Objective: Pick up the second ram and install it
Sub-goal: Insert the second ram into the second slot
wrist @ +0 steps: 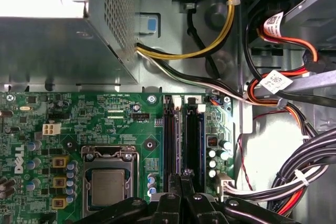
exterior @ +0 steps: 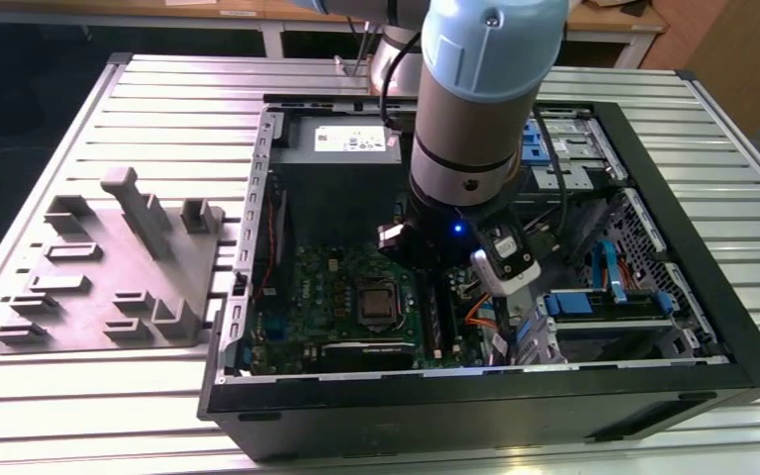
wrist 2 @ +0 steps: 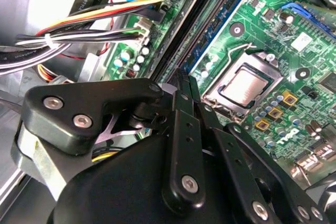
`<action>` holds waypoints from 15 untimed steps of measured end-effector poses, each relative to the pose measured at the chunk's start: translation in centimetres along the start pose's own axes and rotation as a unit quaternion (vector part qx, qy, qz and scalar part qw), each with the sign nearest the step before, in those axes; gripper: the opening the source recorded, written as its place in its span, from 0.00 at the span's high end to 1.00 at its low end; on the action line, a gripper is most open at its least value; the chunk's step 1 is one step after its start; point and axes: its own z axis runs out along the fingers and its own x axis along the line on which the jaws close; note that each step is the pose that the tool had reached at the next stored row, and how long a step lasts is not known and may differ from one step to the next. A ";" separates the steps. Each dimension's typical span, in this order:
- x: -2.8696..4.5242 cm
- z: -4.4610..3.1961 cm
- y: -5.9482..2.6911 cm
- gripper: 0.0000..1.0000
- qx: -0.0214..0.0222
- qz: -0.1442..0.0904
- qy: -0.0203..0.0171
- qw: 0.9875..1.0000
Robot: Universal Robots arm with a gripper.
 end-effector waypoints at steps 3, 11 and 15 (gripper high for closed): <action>0.00 0.04 -0.04 0.89 0.000 0.000 0.000 1.000; 0.01 0.18 -0.07 0.89 0.000 0.000 0.000 1.000; 0.00 0.15 -0.06 0.89 0.000 0.000 0.000 1.000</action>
